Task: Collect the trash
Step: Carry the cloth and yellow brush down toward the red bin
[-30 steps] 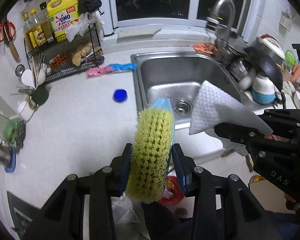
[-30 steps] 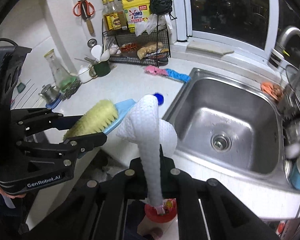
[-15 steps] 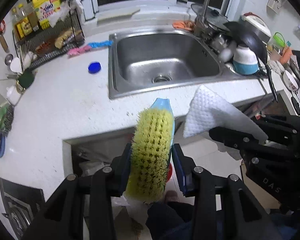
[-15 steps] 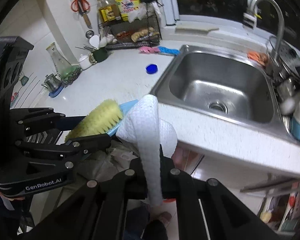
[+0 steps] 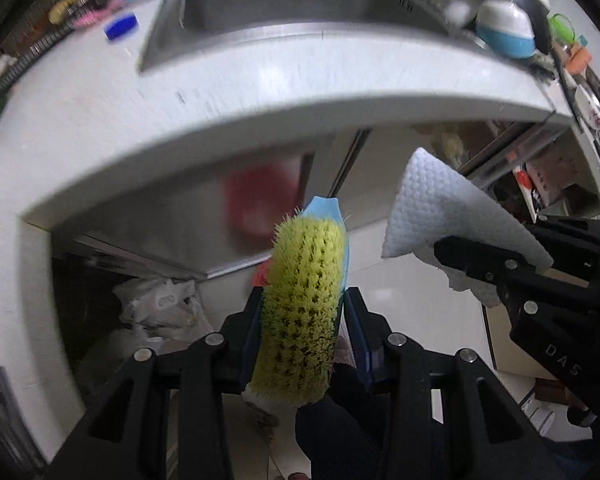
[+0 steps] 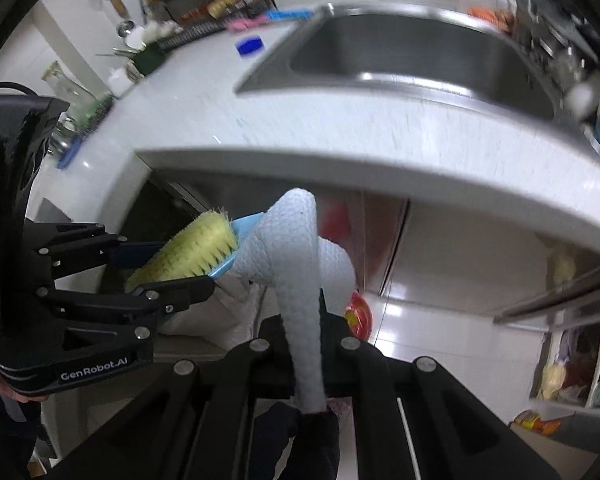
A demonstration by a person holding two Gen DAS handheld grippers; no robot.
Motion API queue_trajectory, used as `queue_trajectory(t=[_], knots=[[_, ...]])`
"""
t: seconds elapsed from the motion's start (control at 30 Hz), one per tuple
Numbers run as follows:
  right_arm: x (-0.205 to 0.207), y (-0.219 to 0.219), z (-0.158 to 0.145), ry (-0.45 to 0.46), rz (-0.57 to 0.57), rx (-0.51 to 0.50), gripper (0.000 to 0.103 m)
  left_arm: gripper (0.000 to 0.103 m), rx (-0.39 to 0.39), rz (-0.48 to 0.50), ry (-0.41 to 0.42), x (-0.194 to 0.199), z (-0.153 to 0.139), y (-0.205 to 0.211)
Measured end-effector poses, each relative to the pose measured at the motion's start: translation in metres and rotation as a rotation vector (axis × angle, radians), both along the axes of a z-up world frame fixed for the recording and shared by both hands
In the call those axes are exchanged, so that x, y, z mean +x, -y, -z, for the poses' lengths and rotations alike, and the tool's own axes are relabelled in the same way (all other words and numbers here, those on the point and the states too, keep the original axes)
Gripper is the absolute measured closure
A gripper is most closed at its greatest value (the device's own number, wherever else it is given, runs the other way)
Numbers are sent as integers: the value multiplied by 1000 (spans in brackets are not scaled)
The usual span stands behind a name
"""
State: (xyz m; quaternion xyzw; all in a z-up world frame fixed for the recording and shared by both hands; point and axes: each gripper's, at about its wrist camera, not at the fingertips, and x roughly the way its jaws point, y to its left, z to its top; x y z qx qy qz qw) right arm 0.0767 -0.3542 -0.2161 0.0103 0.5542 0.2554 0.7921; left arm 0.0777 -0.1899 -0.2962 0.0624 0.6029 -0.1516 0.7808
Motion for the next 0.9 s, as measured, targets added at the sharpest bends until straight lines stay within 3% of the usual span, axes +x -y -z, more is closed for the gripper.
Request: queue_trajectory(t=[0.33, 0.53, 0.7, 0.8, 0.9], knots=[[13, 5, 125, -58, 46, -29, 98, 66, 1, 27, -72, 23, 148, 13], [23, 12, 195, -84, 91, -46, 98, 66, 6, 48, -119, 32, 217, 21], [24, 15, 221, -96, 108, -62, 98, 66, 13, 54, -142, 35, 248, 25], [24, 16, 221, -100, 110, -67, 97, 65, 11, 49, -151, 38, 247, 33], [22, 17, 215, -107, 117, -70, 97, 53, 11, 52, -143, 38, 239, 34]])
